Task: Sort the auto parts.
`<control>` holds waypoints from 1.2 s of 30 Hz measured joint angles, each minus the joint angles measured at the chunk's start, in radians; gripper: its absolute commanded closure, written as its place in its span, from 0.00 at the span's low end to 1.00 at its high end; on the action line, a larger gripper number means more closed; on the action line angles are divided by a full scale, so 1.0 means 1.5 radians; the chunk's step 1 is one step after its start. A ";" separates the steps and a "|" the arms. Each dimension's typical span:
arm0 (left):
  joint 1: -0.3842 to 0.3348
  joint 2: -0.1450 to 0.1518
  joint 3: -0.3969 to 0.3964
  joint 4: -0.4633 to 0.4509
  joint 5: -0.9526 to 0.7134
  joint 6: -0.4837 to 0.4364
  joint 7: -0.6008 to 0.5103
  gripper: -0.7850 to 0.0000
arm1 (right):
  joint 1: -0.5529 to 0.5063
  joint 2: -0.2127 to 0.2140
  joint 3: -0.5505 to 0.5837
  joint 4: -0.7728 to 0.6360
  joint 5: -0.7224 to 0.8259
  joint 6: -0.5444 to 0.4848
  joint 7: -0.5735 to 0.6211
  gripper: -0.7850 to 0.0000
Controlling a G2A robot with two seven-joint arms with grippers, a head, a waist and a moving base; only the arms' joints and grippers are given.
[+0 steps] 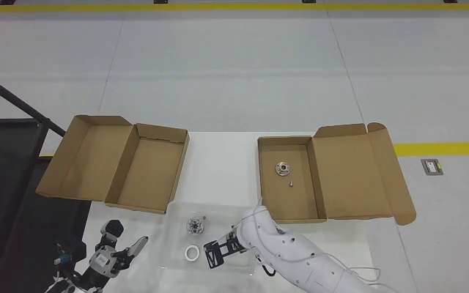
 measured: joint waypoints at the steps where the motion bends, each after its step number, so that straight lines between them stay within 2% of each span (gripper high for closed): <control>1: 0.000 0.000 0.000 0.000 0.000 0.000 0.000 0.00 | -0.002 0.001 0.004 -0.004 -0.002 0.003 0.000 1.00; 6: 0.000 0.000 0.000 0.000 0.000 0.000 0.000 0.00 | -0.013 0.011 0.026 -0.028 -0.009 0.004 -0.016 1.00; 12: 0.000 0.000 0.000 0.000 0.000 0.000 0.000 0.00 | -0.048 0.039 0.087 -0.092 -0.039 0.034 -0.091 1.00; 18: 0.000 0.000 0.000 0.000 0.000 0.000 0.000 0.00 | -0.147 0.095 0.209 -0.232 -0.115 0.071 -0.252 1.00; 22: 0.000 0.000 0.000 0.000 0.000 0.000 0.000 0.00 | -0.232 0.132 0.299 -0.335 -0.168 0.082 -0.403 1.00; 25: 0.000 0.000 0.000 0.000 0.000 0.000 0.000 0.00 | -0.285 0.152 0.362 -0.365 -0.184 0.109 -0.538 1.00; 28: 0.000 0.000 0.000 0.000 0.000 0.000 0.000 0.00 | -0.314 0.165 0.401 -0.355 -0.198 0.117 -0.662 1.00; 30: 0.000 0.000 0.000 0.000 0.000 0.000 0.000 0.00 | -0.316 0.168 0.408 -0.347 -0.204 0.115 -0.689 1.00; 36: 0.000 0.000 0.000 0.000 0.000 0.000 0.000 0.00 | -0.316 0.167 0.407 -0.348 -0.204 0.115 -0.681 1.00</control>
